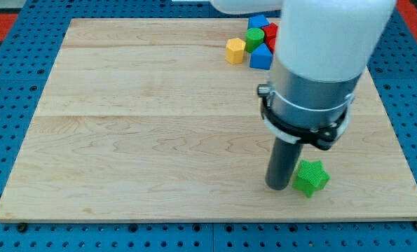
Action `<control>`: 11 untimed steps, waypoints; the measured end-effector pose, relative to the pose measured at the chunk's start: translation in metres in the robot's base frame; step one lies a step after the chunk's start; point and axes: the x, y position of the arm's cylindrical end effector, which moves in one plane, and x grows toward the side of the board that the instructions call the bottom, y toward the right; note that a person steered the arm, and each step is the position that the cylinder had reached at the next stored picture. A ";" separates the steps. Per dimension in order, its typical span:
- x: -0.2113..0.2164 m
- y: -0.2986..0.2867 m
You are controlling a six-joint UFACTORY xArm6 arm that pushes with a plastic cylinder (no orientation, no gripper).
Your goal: Touch the yellow heart on top of it
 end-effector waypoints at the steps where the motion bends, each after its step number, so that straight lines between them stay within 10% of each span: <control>1: 0.000 0.034; 3: -0.001 0.007; 9: -0.358 0.134; 11: -0.318 0.056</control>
